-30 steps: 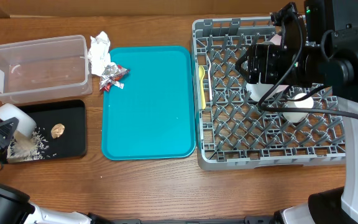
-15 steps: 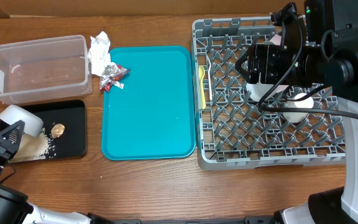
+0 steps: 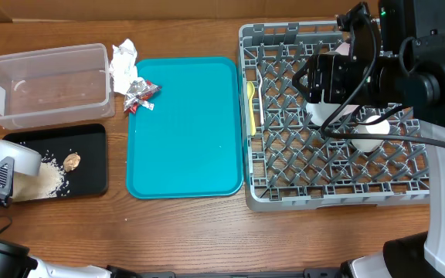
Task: Sort waste into correct bins and load items into the dishwasher rack
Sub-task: 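Carry the empty white bowl right over the teal tray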
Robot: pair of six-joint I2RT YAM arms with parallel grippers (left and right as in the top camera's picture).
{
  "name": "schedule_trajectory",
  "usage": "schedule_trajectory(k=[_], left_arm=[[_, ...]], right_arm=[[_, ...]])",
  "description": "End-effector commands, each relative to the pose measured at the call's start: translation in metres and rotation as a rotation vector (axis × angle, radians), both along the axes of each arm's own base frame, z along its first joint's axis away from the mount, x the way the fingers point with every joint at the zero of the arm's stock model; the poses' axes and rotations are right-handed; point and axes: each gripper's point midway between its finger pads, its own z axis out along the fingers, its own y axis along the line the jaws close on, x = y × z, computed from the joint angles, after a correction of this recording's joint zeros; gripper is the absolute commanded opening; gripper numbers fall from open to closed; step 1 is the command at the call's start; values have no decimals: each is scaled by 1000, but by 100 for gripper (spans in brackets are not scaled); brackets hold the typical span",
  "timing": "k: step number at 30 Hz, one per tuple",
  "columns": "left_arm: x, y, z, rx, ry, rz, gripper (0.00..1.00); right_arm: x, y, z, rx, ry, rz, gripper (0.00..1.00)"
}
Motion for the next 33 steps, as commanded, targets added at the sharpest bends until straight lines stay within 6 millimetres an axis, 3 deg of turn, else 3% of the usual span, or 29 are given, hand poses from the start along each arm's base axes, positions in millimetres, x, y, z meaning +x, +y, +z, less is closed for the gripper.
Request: schedule_trajectory(k=[1,5,8,15,19,20,24,28,30,33], left_arm=[[6,-12,25,95,-41,-32,4],[20,-50,75,291,-41,-180,4],[31,-93,110,483,-20,-343,4],[54,-180,159,925,217,-596,4],[63,-224,166,1165,291,-652,4],[63,-246,166,1239,279,-702,4],[57,-312,155,1515,207,-872,4],[56,-359,158,1742,55,-937,4],[51,-376,160,1797,-15,-972,4],[46,-381,159,1807,-22,-989,4]], right_arm=[[-2,2,10,15,-42,8,79],[-4,2,19,24,-79,8,79],[-8,1,22,26,-90,9,79],[-8,1,27,16,-124,31,77],[2,3,36,13,-193,54,77],[4,4,38,6,-215,69,77],[8,19,46,-8,-290,150,74],[11,42,35,-6,-266,208,72],[15,53,26,-21,-254,253,70],[27,59,17,-20,-239,254,68]])
